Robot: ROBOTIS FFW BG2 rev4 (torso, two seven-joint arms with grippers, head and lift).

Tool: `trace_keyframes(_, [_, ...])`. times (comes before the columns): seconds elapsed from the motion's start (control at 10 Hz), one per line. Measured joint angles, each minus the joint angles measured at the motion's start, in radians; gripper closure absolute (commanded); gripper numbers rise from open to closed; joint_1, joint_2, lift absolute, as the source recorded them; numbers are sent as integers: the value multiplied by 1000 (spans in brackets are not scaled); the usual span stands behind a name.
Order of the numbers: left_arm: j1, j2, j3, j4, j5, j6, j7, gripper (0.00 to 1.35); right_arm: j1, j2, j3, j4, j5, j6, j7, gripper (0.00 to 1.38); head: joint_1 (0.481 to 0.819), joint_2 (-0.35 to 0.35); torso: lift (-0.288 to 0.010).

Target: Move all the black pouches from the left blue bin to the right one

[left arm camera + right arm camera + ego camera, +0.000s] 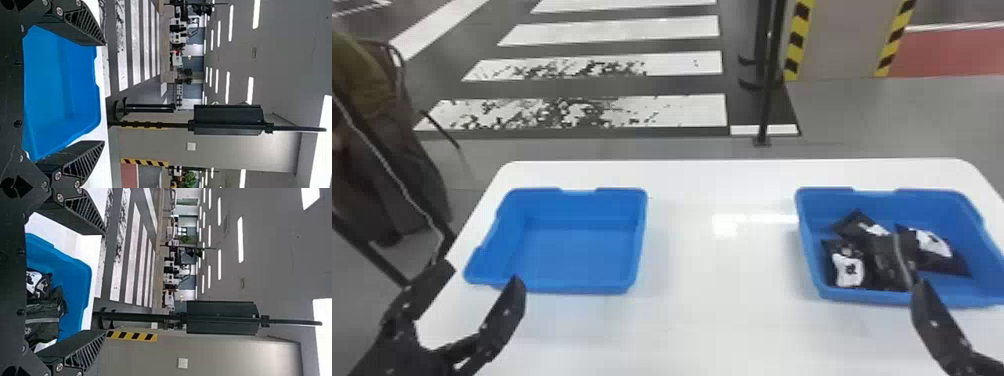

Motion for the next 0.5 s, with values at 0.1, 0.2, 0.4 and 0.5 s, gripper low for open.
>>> trace_keyframes(0.1, [-1,0,-11,0,8,7,0,159,-1,0,2,0,0,10,1,128,695,104,-140])
trace_keyframes(0.2, [-2,0,-17,0,12,12,0,159,-1,0,6,0,0,15,0,128,695,101,-140])
trace_keyframes(0.4, [-2,0,-20,0,14,18,0,160,-1,0,11,-2,-2,18,1,128,695,102,-140])
trace_keyframes(0.5, [-2,0,-21,0,15,21,0,160,-1,0,11,-2,-4,18,0,130,695,101,-140])
